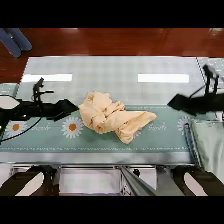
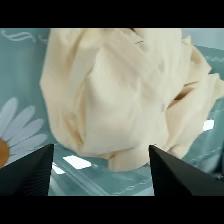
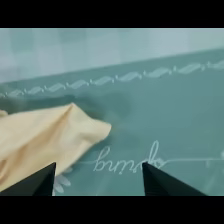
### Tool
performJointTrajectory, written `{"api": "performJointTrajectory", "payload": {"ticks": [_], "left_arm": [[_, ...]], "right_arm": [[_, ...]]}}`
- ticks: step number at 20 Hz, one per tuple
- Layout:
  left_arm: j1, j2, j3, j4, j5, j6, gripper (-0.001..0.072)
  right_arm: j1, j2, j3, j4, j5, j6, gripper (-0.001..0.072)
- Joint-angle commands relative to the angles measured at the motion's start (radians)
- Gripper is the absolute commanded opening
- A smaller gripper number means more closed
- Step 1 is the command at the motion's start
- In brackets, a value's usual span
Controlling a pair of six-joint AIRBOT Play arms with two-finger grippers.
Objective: Fold the shirts.
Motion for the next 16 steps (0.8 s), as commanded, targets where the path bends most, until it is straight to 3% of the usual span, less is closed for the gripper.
{"api": "performJointTrajectory", "payload": {"ticks": [1, 5, 6, 7, 11, 13, 16], "left_arm": [[-0.068, -0.197, 0.016, -0.179, 0.053, 0.090, 0.0698], [-0.095, -0.335, 0.087, -0.177, 0.020, 0.093, 0.0678], [-0.095, -0.346, 0.104, -0.177, 0.017, 0.109, 0.0418], [-0.094, -0.348, 0.122, -0.181, 0.003, 0.157, 0.0041], [-0.057, -0.346, 0.219, -0.184, -0.098, 0.232, 0.0025], [-0.030, -0.344, 0.253, -0.184, -0.137, 0.232, 0.0026], [-0.020, -0.340, 0.267, -0.184, -0.183, 0.242, 0.0025]], "right_arm": [[-0.055, 0.191, -0.333, 0.138, -0.109, 0.021, 0.0617], [-0.054, 0.196, -0.444, 0.219, -0.084, -0.021, 0.0617], [-0.054, 0.196, -0.457, 0.237, -0.084, -0.027, 0.0617], [-0.054, 0.196, -0.467, 0.256, -0.088, -0.031, 0.0617], [-0.054, 0.162, -0.479, 0.422, -0.186, -0.080, 0.0616], [-0.040, 0.073, -0.479, 0.522, -0.224, -0.150, 0.0616], [0.129, -0.109, -0.455, 0.674, -0.305, -0.232, 0.0616]]}}
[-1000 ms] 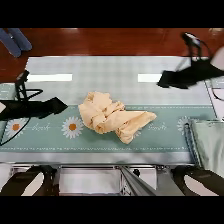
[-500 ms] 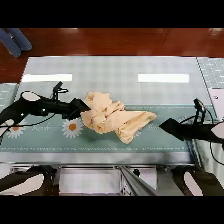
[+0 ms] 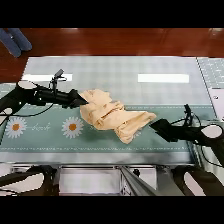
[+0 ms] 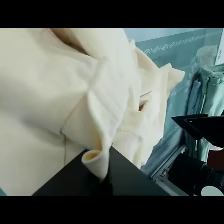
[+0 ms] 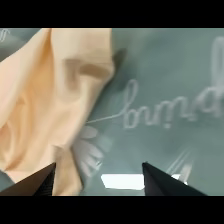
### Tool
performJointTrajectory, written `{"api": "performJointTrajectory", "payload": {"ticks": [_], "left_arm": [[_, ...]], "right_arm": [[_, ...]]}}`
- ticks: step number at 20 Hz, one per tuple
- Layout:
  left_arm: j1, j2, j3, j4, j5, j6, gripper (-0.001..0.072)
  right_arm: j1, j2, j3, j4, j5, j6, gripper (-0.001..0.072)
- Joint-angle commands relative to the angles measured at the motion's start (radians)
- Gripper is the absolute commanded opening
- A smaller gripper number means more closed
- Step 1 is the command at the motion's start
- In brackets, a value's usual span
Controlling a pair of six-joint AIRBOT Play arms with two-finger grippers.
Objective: Fold the shirts.
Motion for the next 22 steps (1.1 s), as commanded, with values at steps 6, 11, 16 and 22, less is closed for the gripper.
{"api": "performJointTrajectory", "payload": {"ticks": [6, 11, 16, 22], "left_arm": [[0.016, 0.020, 0.027, -0.003, -0.073, 0.026, 0.0026], [0.105, 0.109, 0.089, -0.153, -0.133, 0.038, 0.0025], [0.238, 0.269, 0.375, -0.048, -0.105, -0.050, 0.0024], [0.244, 0.427, 0.807, 0.515, -0.107, -0.300, 0.0024]], "right_arm": [[0.280, -0.464, 0.253, 0.174, -0.119, -0.085, 0.0564], [0.279, -0.520, 0.494, 0.130, -0.076, -0.129, 0.0030], [0.185, -0.392, 1.022, -0.162, 0.032, -0.014, 0.0029], [0.195, -0.206, 1.524, -0.441, 0.315, 0.001, 0.0029]]}}
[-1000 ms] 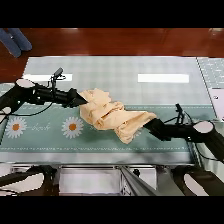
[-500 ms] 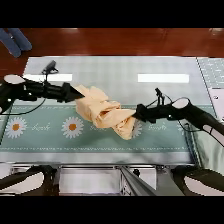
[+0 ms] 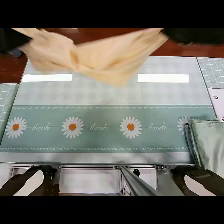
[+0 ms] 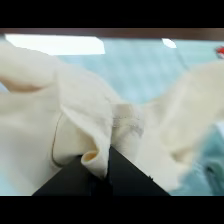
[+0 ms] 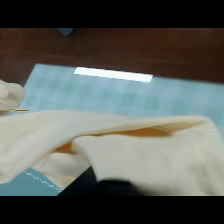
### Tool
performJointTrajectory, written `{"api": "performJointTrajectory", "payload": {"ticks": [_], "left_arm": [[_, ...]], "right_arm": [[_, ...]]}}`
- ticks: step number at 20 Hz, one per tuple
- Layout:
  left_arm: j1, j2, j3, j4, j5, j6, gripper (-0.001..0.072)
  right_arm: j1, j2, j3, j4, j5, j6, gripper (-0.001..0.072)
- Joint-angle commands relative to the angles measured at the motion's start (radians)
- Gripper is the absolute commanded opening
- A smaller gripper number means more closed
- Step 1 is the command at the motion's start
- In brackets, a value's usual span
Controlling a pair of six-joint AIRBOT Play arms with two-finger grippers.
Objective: Fold the shirts.
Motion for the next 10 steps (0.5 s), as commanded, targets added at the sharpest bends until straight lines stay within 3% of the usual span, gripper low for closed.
{"api": "performJointTrajectory", "payload": {"ticks": [1, 4, 10], "left_arm": [[0.010, 0.115, 0.217, 0.354, -0.011, -0.142, 0.0024], [0.010, 0.239, 0.232, 0.469, -0.068, -0.167, 0.0024], [-0.097, 0.408, -0.047, 0.415, -0.231, -0.212, 0.0025]], "right_arm": [[-0.002, 0.147, 0.198, -0.169, 0.187, 0.016, 0.0030], [-0.002, 0.275, 0.198, -0.199, 0.338, 0.016, 0.0030], [-0.002, 0.349, 0.192, -0.127, 0.444, 0.027, 0.0030]]}}
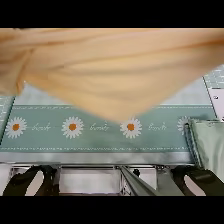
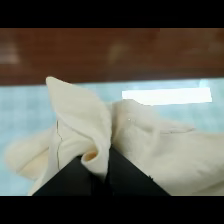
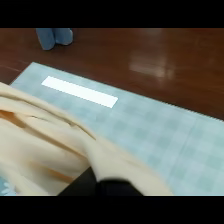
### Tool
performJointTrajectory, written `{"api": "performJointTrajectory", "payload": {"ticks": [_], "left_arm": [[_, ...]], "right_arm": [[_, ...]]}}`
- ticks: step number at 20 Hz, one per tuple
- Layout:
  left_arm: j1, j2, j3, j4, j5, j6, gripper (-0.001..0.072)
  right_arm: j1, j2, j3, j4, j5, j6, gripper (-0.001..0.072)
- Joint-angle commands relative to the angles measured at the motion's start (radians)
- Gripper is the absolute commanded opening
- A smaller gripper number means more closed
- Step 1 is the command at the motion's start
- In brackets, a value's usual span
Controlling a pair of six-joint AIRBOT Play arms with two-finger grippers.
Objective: Fold the shirts.
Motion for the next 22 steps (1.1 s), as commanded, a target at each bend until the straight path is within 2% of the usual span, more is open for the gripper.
{"api": "performJointTrajectory", "payload": {"ticks": [1, 4, 6, 9, 11, 13, 15, 17, 20, 21, 22], "left_arm": [[-0.075, 0.092, -0.219, -0.042, -0.127, -0.032, 0.0025], [-0.143, 0.133, -0.525, -0.087, -0.180, -0.057, 0.0025], [-0.170, 0.129, -0.705, -0.087, -0.166, -0.070, 0.0025], [-0.185, 0.083, -0.933, -0.111, -0.003, -0.068, 0.0025], [-0.203, 0.004, -1.009, -0.131, 0.171, -0.063, 0.0025], [-0.235, -0.123, -1.004, -0.137, 0.356, -0.038, 0.0025], [-0.254, -0.269, -0.956, -0.163, 0.489, -0.019, 0.0025], [-0.254, -0.411, -0.865, -0.190, 0.557, -0.021, 0.0026], [-0.254, -0.578, -0.683, -0.196, 0.536, -0.021, 0.0031], [-0.254, -0.618, -0.616, -0.195, 0.497, -0.020, 0.0153], [-0.252, -0.645, -0.557, -0.179, 0.446, -0.009, 0.0570]], "right_arm": [[0.000, 0.031, -0.010, 0.049, 0.082, 0.006, 0.0030], [-0.001, 0.031, -0.129, 0.037, 0.109, 0.005, 0.0030], [-0.001, 0.031, -0.267, 0.027, 0.071, -0.005, 0.0030], [-0.002, 0.022, -0.513, -0.015, -0.106, 0.001, 0.0030], [-0.002, -0.029, -0.654, -0.079, -0.227, 0.037, 0.0030], [-0.004, -0.140, -0.696, -0.135, -0.319, 0.063, 0.0030], [-0.030, -0.277, -0.675, -0.112, -0.420, 0.085, 0.0030], [-0.076, -0.420, -0.615, -0.019, -0.475, 0.096, 0.0030], [-0.124, -0.600, -0.500, 0.146, -0.493, 0.080, 0.0032], [-0.137, -0.646, -0.462, 0.197, -0.492, 0.079, 0.0156], [-0.151, -0.678, -0.430, 0.241, -0.473, 0.066, 0.0507]]}}
